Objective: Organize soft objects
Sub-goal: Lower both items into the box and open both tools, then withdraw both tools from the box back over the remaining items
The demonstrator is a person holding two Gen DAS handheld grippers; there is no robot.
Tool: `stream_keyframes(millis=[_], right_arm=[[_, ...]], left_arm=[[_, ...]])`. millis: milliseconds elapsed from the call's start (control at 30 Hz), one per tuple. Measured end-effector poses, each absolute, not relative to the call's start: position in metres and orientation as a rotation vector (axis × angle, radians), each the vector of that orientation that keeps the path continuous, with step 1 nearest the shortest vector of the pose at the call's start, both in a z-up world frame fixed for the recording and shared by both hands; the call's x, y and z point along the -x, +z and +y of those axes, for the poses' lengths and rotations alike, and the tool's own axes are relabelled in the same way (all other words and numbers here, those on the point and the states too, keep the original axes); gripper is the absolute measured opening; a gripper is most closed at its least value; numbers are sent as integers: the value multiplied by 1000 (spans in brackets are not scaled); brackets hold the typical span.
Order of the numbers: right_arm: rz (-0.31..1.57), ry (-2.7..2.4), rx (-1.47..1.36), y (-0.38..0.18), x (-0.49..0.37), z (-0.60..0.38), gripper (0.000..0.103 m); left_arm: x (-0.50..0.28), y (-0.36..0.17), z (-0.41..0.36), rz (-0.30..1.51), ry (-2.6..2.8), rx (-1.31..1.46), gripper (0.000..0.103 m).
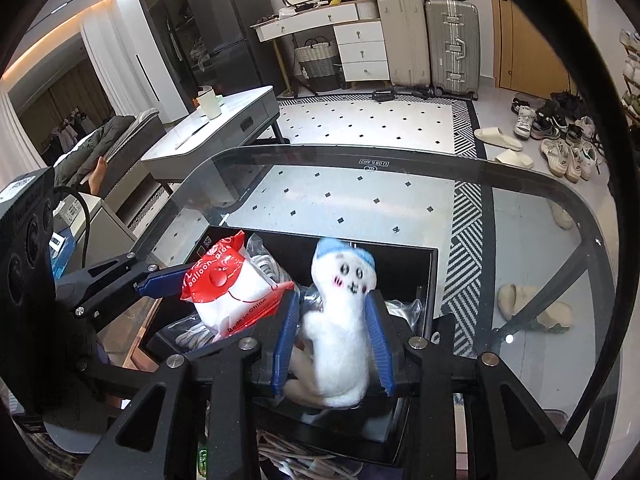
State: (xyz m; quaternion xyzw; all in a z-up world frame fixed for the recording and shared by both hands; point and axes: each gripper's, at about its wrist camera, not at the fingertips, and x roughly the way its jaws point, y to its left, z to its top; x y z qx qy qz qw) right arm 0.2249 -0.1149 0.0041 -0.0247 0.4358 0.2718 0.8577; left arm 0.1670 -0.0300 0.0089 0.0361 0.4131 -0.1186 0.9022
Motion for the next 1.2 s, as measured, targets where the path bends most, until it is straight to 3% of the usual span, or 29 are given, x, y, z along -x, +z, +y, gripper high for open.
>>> stream_keyframes(millis=[100, 233, 300, 367, 667, 833, 1200], right_arm=[[902, 564, 44, 11, -220, -120, 50], [884, 546, 30, 21, -212, -132, 55], [873, 540, 22, 26, -206, -137, 71], [857, 536, 17, 31, -200, -143, 79], [851, 529, 12, 37, -171, -165, 98], [852, 516, 1, 36, -152, -175, 100], [886, 518, -16, 25, -114, -185, 100]], left_arm=[[-164, 8, -31, 863, -247, -81, 65], [-157, 13, -31, 851, -252, -83, 78], [-155, 16, -31, 847, -250, -81, 79], [-151, 19, -31, 842, -246, -80, 85], [-131, 24, -30, 823, -238, -87, 98], [-119, 21, -25, 831, -229, -67, 103], [-95, 11, -18, 841, -202, -49, 103]])
